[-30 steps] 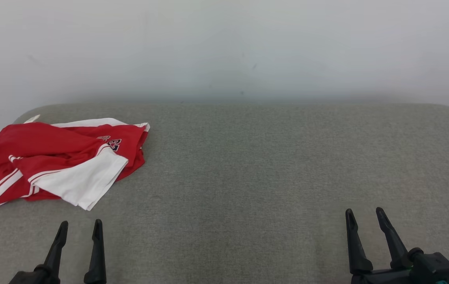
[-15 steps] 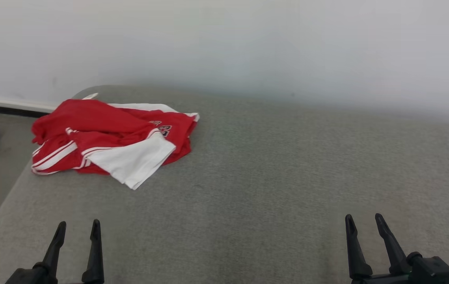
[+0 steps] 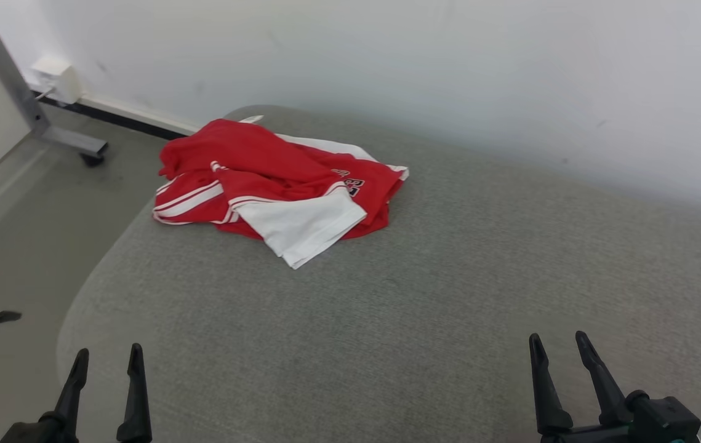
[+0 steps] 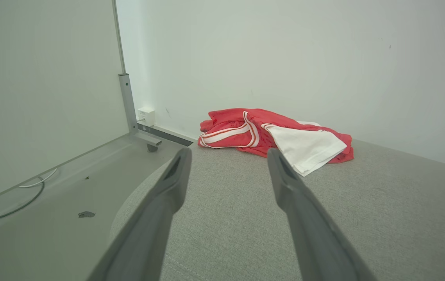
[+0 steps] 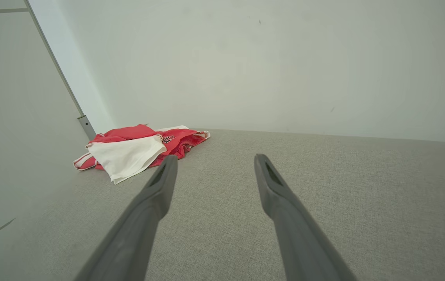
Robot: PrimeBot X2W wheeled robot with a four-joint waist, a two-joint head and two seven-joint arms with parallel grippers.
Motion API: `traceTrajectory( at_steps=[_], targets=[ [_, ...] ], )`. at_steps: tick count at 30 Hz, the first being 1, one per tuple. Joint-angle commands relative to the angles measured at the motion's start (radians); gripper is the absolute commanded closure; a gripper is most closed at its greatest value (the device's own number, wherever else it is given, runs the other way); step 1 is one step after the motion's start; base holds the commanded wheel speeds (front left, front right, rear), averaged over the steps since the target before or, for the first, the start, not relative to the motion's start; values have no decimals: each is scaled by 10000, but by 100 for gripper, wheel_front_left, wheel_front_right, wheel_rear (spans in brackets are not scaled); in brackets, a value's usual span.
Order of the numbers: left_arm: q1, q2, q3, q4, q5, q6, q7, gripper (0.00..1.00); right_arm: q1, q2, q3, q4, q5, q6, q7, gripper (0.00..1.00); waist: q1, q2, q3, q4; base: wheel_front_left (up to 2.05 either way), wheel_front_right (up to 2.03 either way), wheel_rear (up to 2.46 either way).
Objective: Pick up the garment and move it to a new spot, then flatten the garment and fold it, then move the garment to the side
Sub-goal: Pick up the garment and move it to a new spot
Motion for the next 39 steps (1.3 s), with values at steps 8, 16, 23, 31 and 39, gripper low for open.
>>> traceTrajectory(
  at_steps=[8,16,23,31,39],
  targets=[
    [129,90,231,24,-176,141,-162,0,-161,-25,185,67,-18,-21,33,0,0,0,105,644,0,0,0],
    [-59,206,158,55,-240,75,-23,0,-157,-23,207,142,10,-21,-24,0,0,0,122,535,0,0,0],
    [-1795,771,98,303,-394,-335,208,0,-402,-43,-22,-121,-399,-21,248,0,0,0,776,-94,0,0,0],
    [-4661,1321,133,1028,-771,-612,674,0,-996,-425,-326,-656,-576,-21,520,0,0,0,2157,-1513,0,0,0],
    [-7187,1996,234,1728,-1063,-731,1289,0,-1547,-639,-1107,-869,-443,-21,289,0,0,0,3630,-2994,0,0,0]
  ],
)
